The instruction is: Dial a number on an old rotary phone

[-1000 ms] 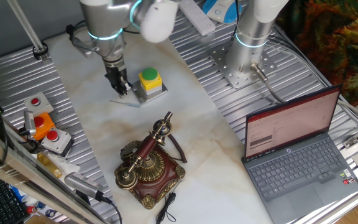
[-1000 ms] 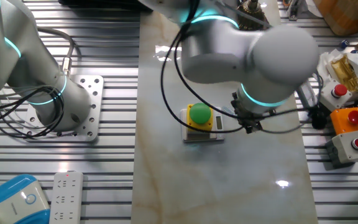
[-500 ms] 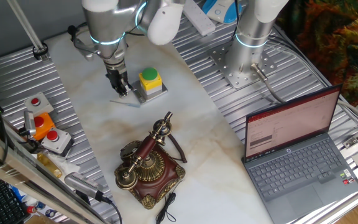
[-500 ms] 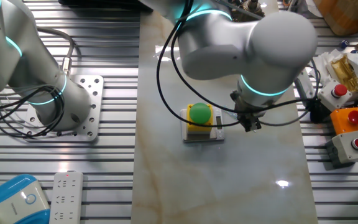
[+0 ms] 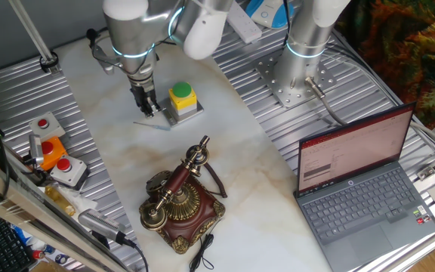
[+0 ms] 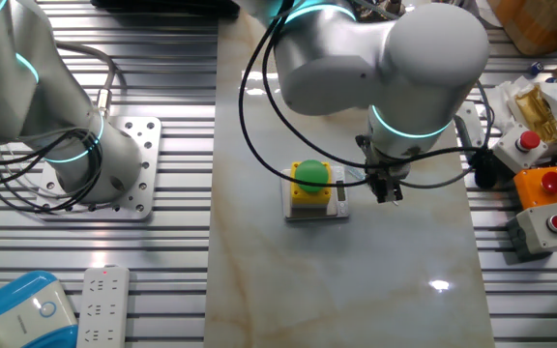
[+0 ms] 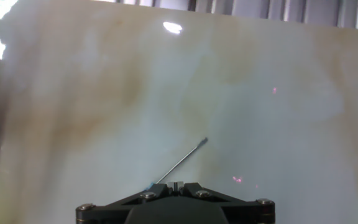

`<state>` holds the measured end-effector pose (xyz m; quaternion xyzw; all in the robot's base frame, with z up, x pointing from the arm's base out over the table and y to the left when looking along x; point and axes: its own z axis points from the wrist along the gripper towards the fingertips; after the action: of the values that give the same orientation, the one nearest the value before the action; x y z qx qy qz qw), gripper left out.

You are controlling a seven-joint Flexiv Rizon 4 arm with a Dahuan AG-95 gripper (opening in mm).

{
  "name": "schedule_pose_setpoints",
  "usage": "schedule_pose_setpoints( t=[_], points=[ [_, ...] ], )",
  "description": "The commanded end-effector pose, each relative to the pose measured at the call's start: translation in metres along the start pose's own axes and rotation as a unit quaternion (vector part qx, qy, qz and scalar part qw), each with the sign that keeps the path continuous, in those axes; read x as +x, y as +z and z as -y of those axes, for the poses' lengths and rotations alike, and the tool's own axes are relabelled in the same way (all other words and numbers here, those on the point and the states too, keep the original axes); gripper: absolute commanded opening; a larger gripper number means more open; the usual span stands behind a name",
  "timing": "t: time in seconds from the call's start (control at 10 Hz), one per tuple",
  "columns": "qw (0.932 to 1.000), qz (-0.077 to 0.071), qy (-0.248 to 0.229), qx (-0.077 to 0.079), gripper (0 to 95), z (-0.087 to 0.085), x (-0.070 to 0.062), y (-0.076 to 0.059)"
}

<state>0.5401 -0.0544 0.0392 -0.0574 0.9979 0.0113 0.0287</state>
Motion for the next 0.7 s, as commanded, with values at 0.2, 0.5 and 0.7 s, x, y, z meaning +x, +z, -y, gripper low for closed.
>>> schedule_pose_setpoints(
  t=[0.2,0.5,0.7],
  points=[
    [0.9996,-0.004,0.027,0.010,0.0,0.0000,0.0005,-0.0008],
    [0.9985,-0.005,0.048,0.027,19.0,0.0000,0.0005,-0.0008],
    [0.9965,-0.007,0.078,0.030,19.0,0.0001,0.0006,-0.0007]
  ],
)
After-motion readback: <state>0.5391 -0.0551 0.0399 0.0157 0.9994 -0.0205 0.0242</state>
